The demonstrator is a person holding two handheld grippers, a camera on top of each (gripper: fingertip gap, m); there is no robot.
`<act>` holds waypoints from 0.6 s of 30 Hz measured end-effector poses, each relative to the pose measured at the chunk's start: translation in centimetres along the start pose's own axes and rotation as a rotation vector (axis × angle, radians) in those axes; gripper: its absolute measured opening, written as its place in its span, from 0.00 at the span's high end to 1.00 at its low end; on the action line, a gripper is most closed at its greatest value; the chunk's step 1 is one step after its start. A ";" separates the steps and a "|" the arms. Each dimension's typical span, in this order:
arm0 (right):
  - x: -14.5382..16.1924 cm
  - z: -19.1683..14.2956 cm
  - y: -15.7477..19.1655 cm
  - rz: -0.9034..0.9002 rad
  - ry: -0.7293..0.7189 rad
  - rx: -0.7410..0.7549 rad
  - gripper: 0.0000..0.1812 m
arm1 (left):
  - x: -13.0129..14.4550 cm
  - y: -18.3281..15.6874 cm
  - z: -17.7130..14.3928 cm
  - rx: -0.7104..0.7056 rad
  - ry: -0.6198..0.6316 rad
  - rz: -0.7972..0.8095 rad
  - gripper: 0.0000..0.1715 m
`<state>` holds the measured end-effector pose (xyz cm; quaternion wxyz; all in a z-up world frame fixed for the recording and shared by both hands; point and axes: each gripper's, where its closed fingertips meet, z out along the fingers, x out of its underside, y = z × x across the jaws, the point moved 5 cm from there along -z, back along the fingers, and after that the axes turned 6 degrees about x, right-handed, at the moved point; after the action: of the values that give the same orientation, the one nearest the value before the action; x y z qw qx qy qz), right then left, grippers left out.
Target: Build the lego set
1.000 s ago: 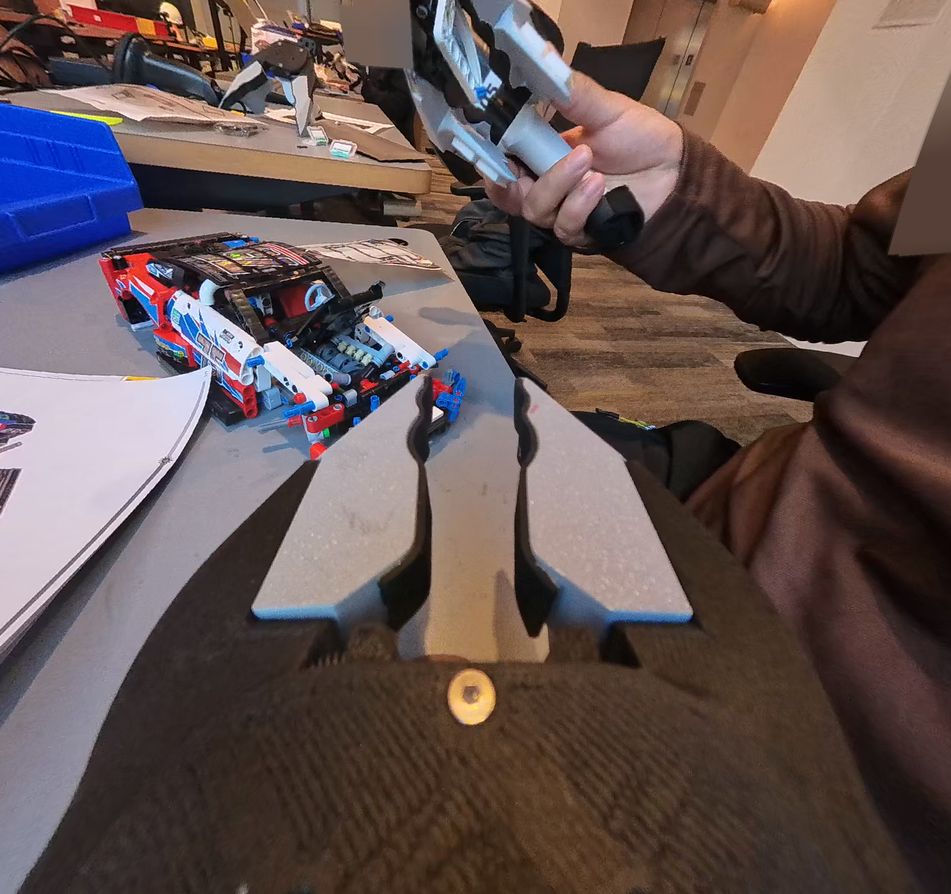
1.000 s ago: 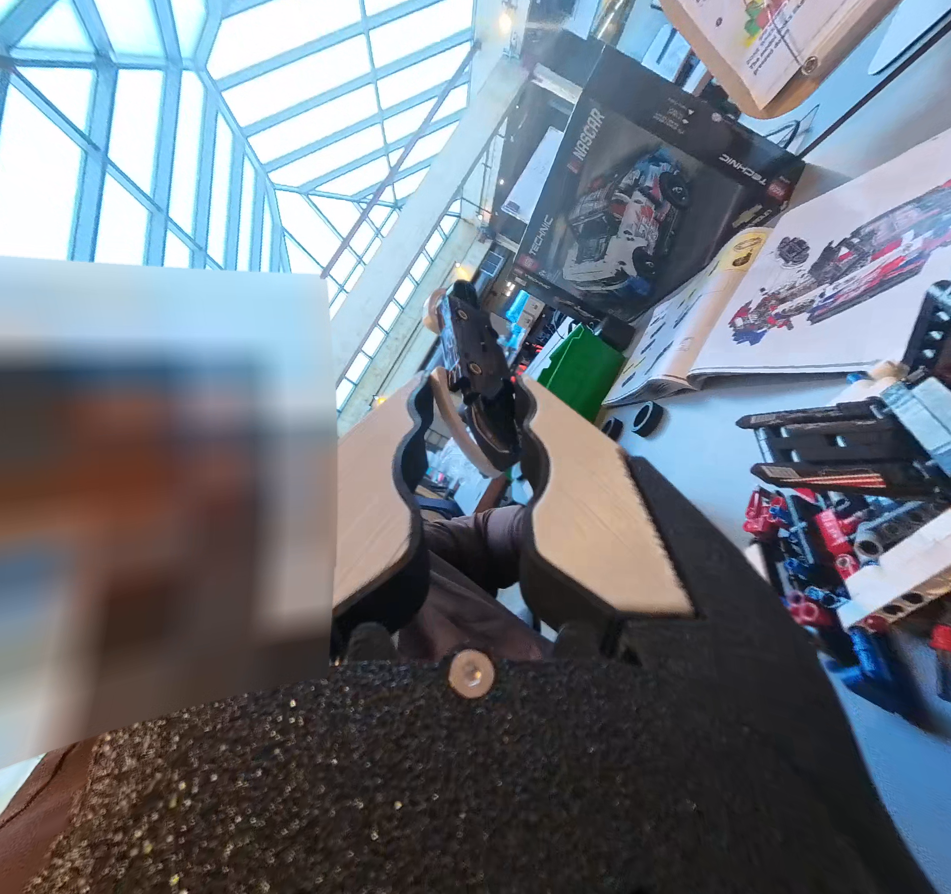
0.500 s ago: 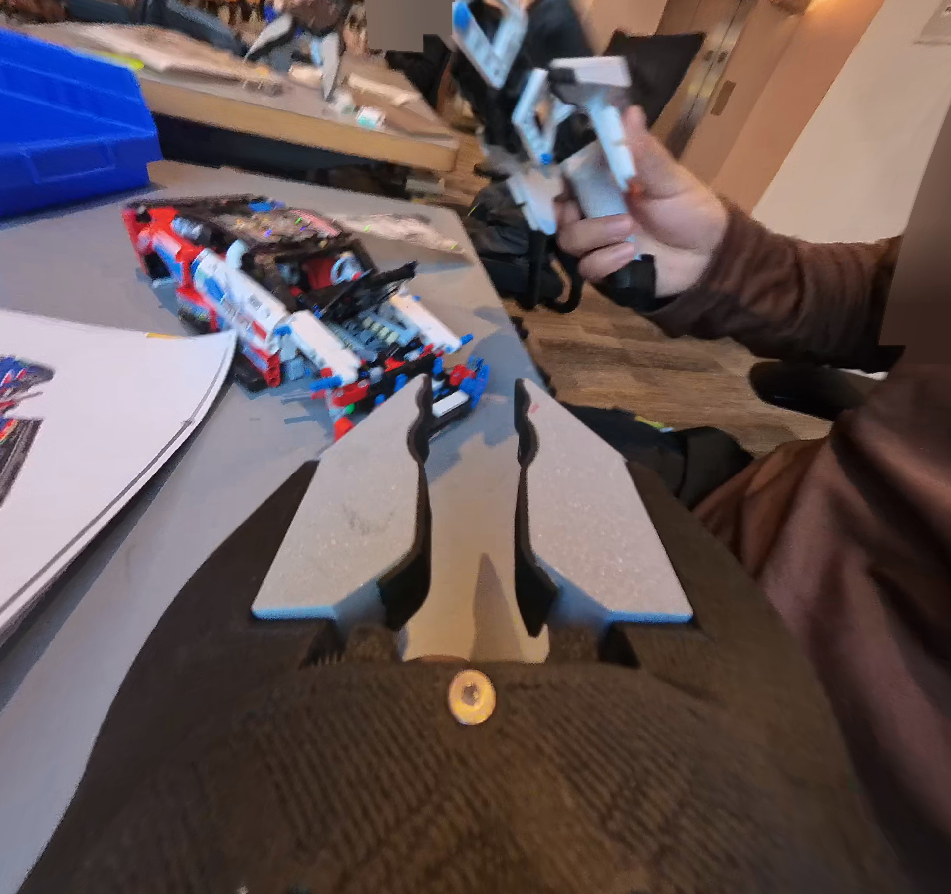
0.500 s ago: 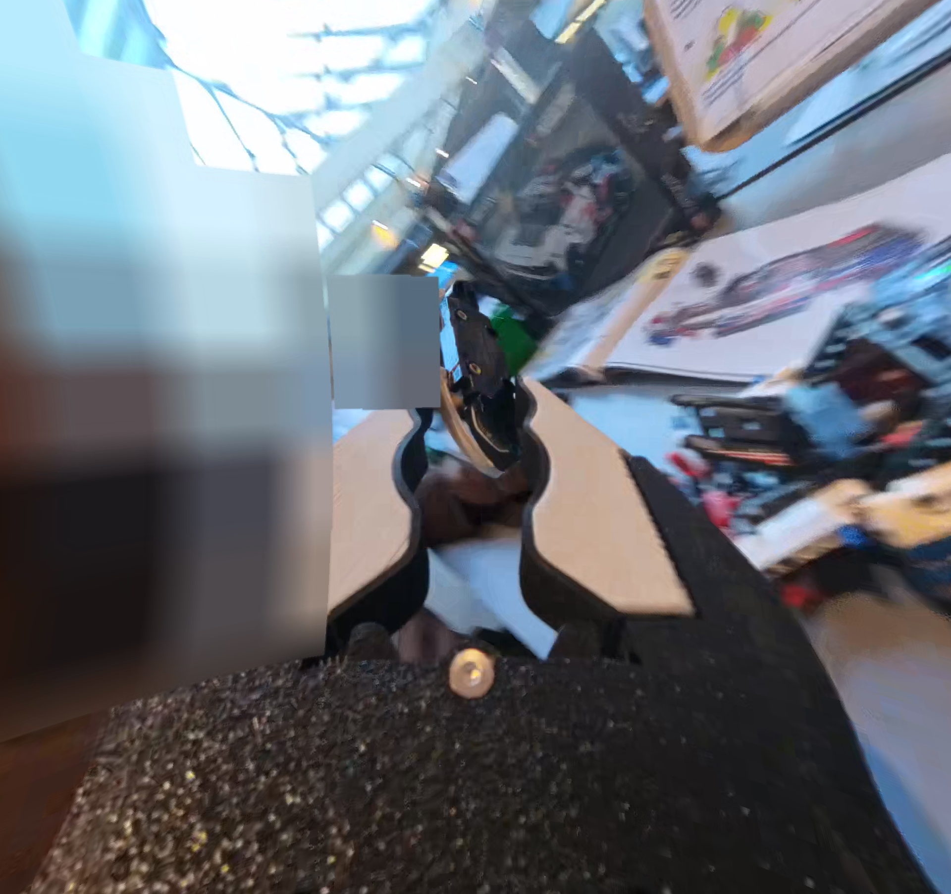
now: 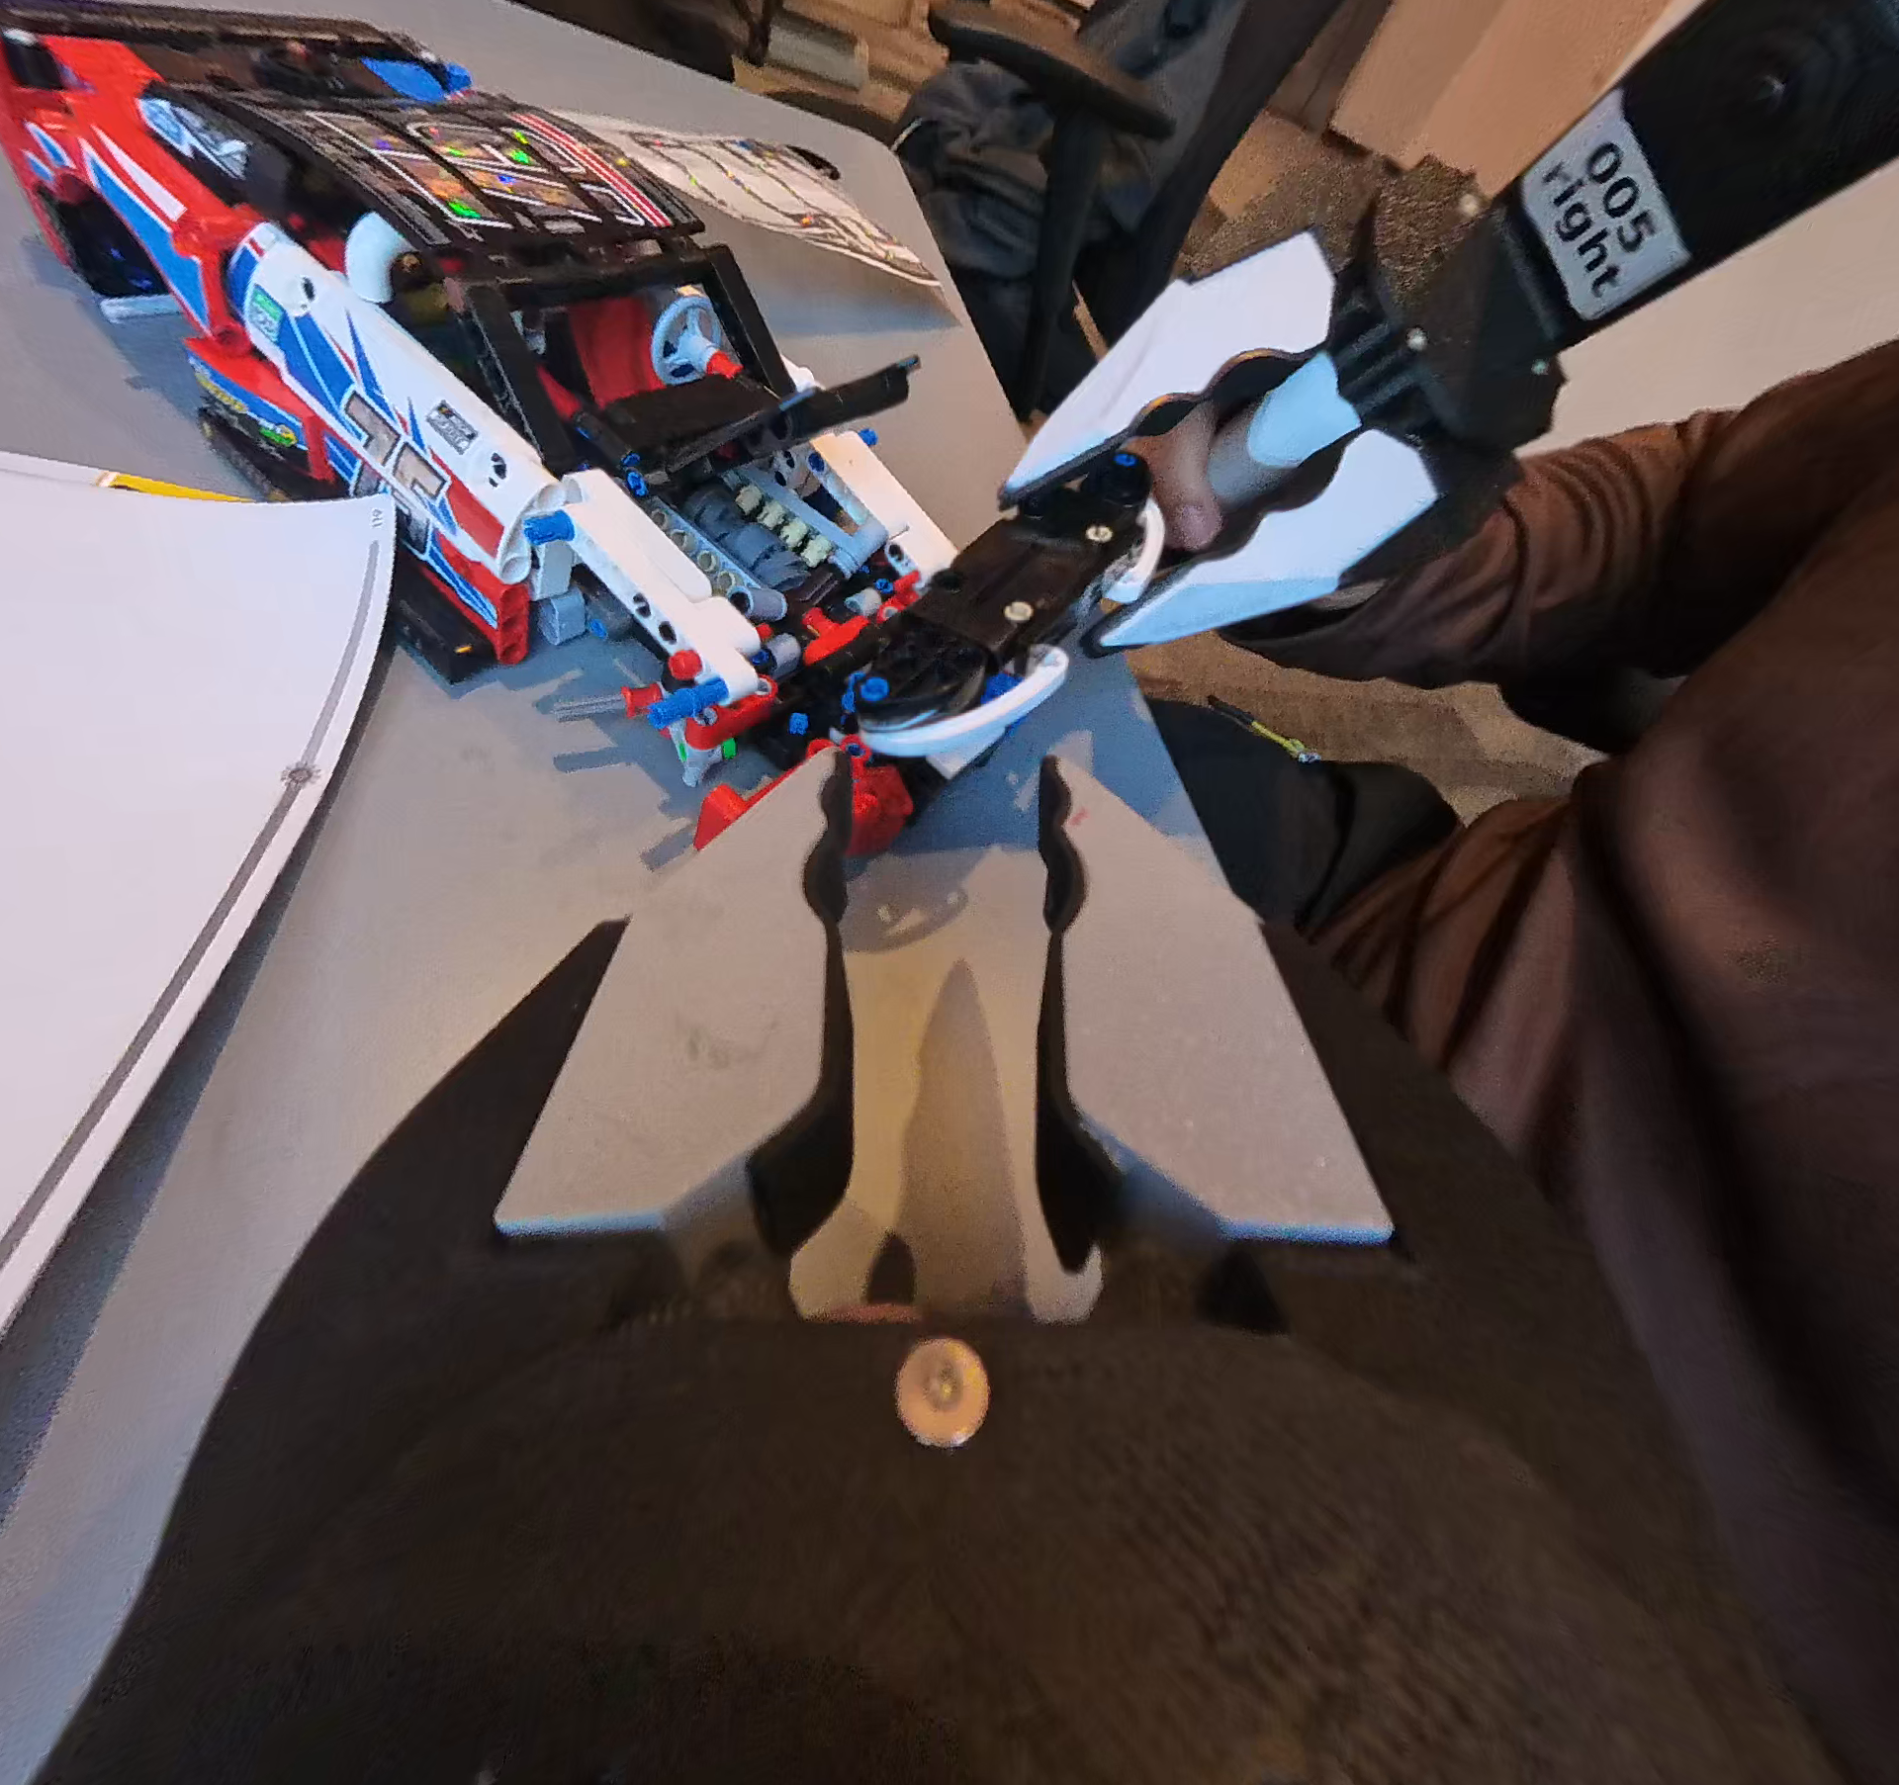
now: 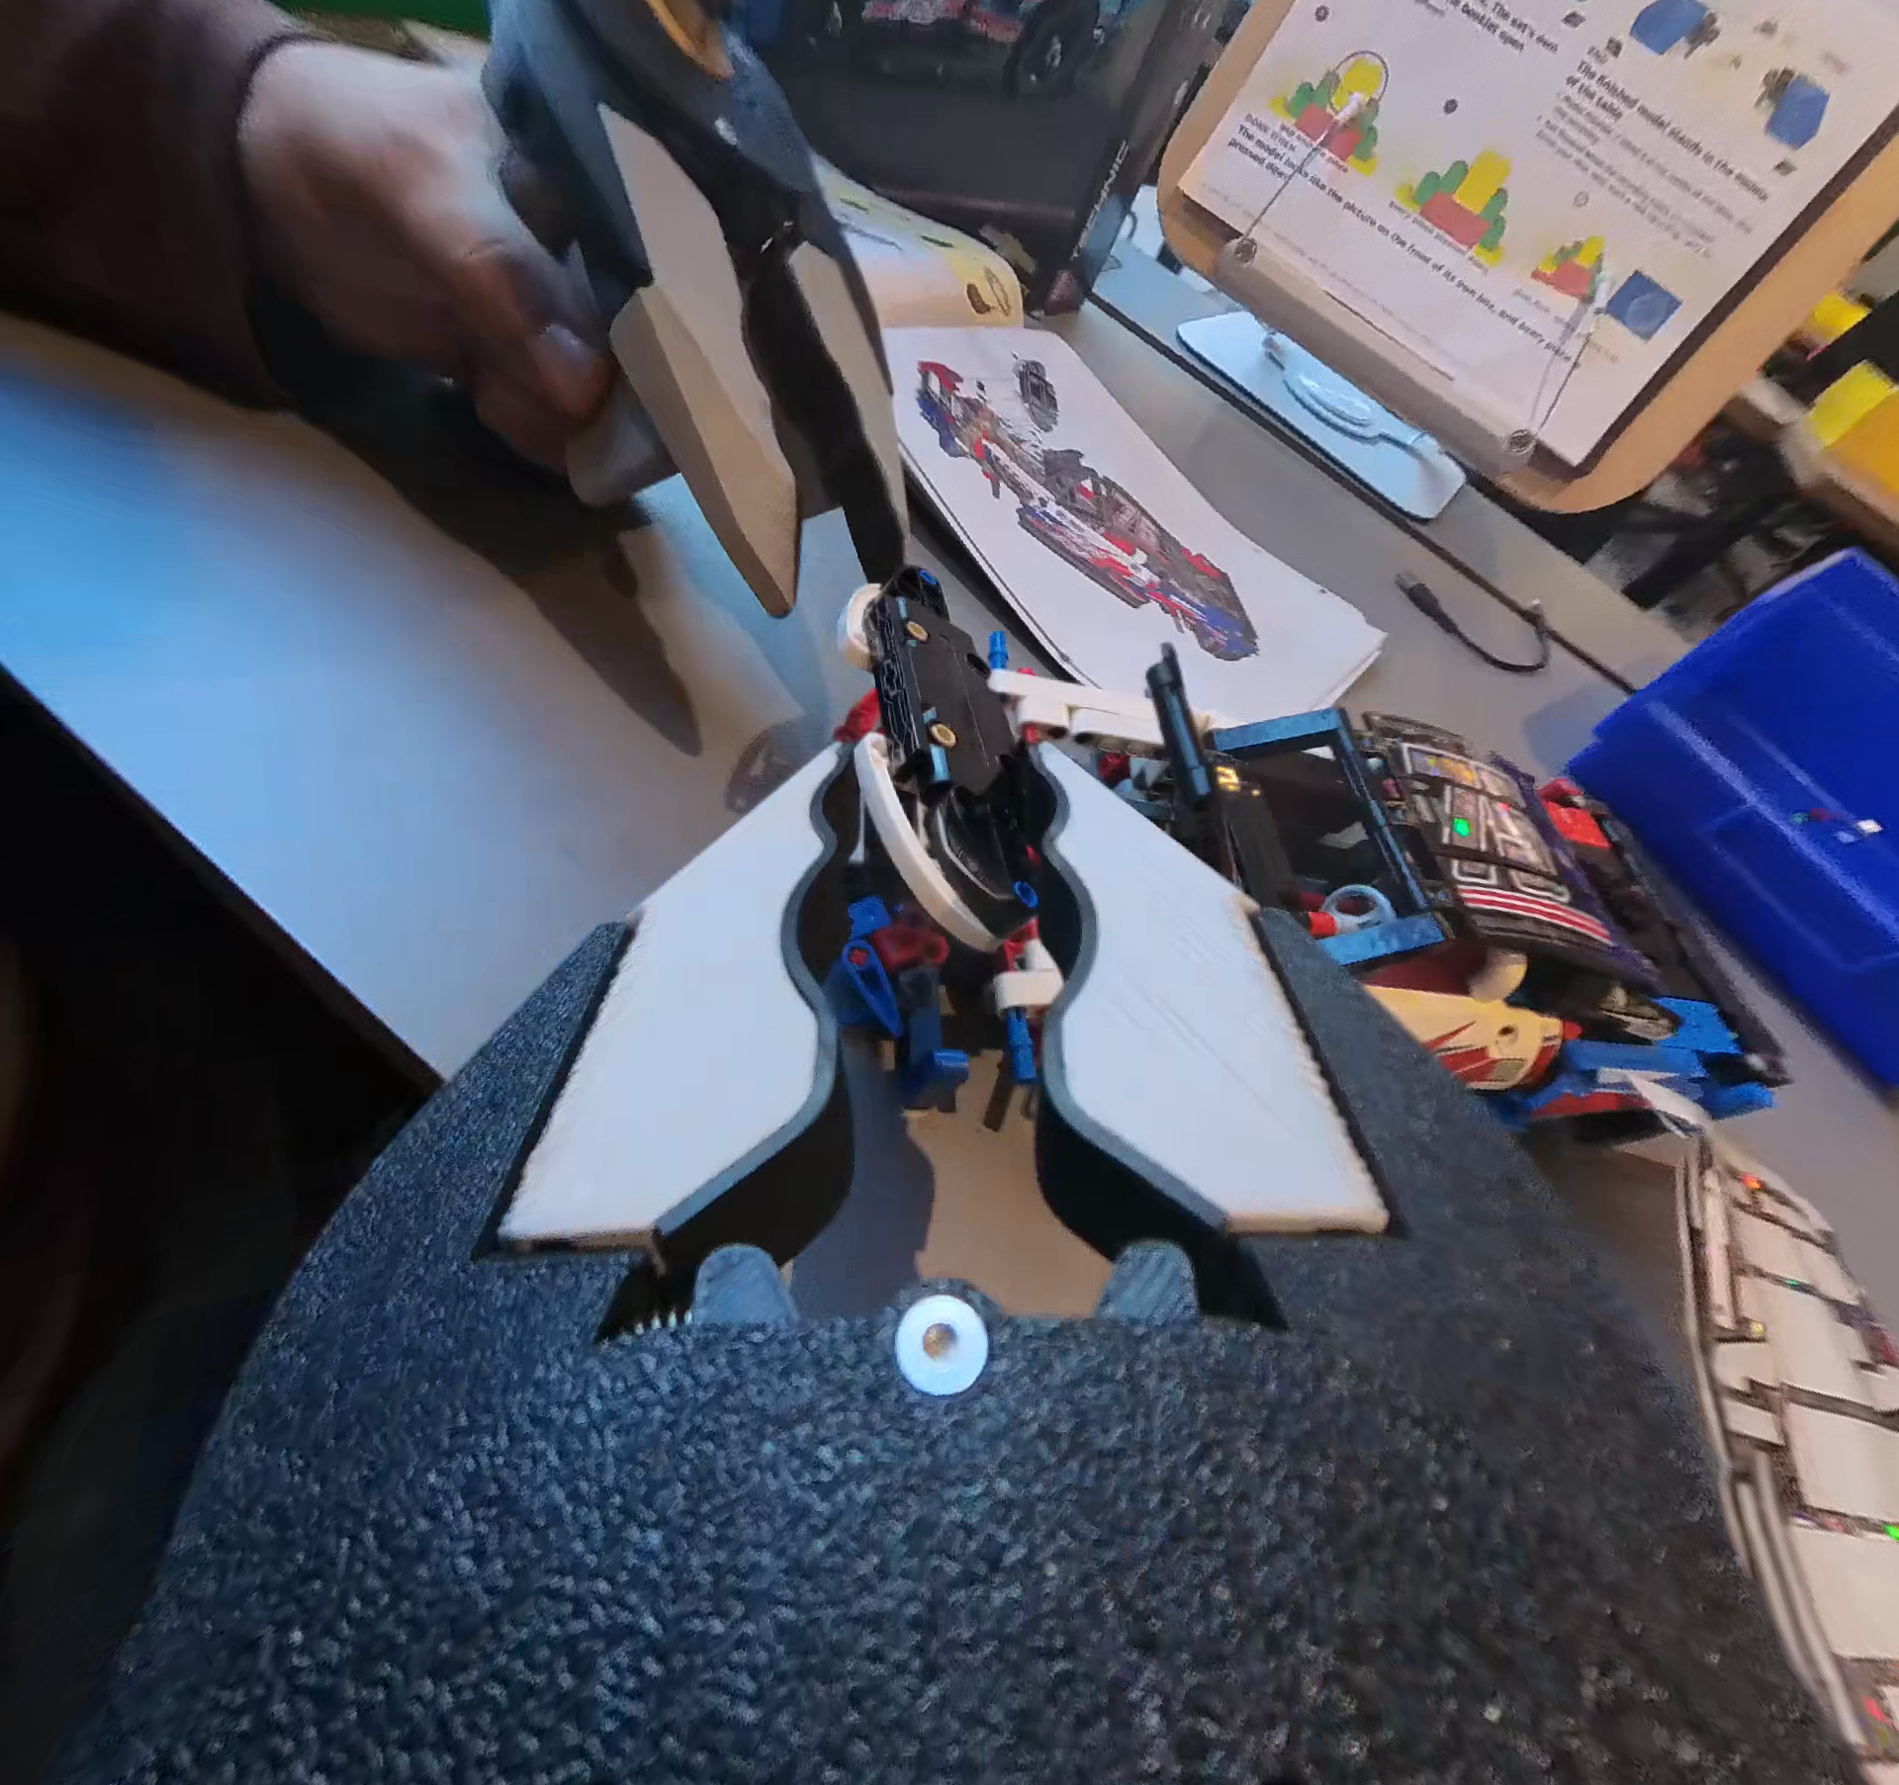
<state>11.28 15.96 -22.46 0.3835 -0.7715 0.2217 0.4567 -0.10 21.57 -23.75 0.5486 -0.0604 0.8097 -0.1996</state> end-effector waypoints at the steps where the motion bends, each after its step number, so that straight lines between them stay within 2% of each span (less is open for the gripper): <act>1: 0.1 0.1 0.1 -0.025 0.000 0.009 0.83 | 0.0 0.1 0.3 0.003 0.016 0.009 0.81; 6: 0.7 0.2 0.5 -0.095 0.013 0.026 0.82 | -0.1 0.4 1.0 -0.005 0.046 0.033 0.83; 9: 1.3 0.4 0.6 -0.096 0.042 0.034 0.82 | 0.0 0.7 0.8 -0.069 0.047 0.049 0.86; 14: 1.6 0.5 0.7 -0.089 0.069 0.058 0.83 | 0.2 1.2 0.6 -0.176 0.064 0.082 0.84; 18: 1.8 0.3 1.1 -0.070 0.084 0.062 0.83 | 0.5 0.6 0.4 -0.168 0.074 0.117 0.83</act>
<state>11.21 15.53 -24.59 0.4132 -0.7851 0.2246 0.4030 0.20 21.89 -24.55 0.5218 -0.0516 0.8455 -0.1007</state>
